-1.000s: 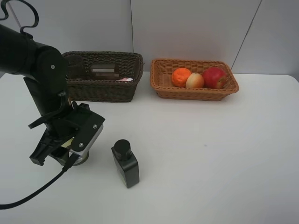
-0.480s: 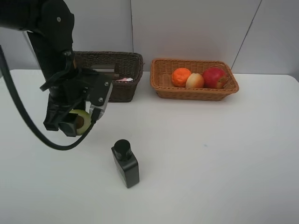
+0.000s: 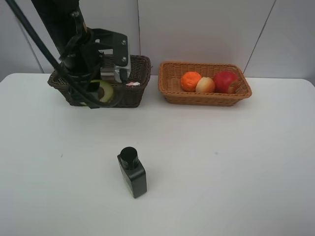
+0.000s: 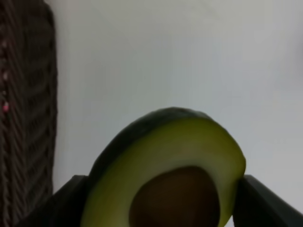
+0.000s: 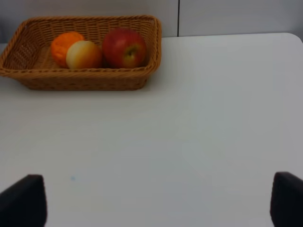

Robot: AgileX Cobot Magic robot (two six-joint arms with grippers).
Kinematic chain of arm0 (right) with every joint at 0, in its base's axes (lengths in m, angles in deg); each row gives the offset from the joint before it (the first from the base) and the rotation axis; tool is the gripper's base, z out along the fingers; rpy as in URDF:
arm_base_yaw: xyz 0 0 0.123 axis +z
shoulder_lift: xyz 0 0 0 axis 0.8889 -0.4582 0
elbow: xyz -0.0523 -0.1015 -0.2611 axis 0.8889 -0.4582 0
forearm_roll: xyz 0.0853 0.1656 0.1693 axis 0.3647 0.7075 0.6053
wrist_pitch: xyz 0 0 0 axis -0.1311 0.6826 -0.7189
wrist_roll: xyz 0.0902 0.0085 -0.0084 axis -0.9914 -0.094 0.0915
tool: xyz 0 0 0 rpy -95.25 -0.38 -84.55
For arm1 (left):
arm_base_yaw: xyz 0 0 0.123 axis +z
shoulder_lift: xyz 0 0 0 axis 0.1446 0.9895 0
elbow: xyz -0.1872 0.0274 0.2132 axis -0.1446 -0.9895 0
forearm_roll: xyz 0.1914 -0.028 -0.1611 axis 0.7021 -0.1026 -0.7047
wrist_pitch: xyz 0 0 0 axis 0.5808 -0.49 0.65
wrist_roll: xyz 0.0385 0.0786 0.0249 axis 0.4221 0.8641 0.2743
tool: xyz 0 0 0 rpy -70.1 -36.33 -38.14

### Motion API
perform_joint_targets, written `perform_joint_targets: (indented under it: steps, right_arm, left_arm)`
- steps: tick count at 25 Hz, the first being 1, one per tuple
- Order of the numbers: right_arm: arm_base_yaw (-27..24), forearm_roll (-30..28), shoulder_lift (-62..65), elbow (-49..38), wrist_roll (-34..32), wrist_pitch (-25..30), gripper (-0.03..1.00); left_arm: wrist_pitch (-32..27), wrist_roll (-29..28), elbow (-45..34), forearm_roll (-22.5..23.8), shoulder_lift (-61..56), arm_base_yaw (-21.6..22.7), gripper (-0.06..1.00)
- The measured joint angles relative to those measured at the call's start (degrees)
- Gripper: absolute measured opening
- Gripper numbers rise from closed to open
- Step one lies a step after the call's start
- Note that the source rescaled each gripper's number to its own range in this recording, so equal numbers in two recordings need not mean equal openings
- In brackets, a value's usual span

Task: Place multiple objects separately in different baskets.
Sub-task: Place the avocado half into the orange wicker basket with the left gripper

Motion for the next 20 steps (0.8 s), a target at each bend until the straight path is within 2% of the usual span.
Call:
perform_joint_targets:
  steps: [5,9,14,20]
  right_arm:
    - [0.00,0.00,0.00,0.00,0.00,0.00,1.00]
    - [0.00,0.00,0.00,0.00,0.00,0.00,1.00]
    - [0.00,0.00,0.00,0.00,0.00,0.00,1.00]
    - [0.00,0.00,0.00,0.00,0.00,0.00,1.00]
  left_arm:
    - [7.51,0.00,1.29,-2.76,0.04,0.00,0.80]
    - [16.54,0.00,1.35,-5.51,0.18,0.00,0.80]
    - [28.62,0.00,1.35,-11.18,2.45,-0.62,0.80]
    - [42.28,0.00,1.35,-13.26,7.09,-3.67,0.80]
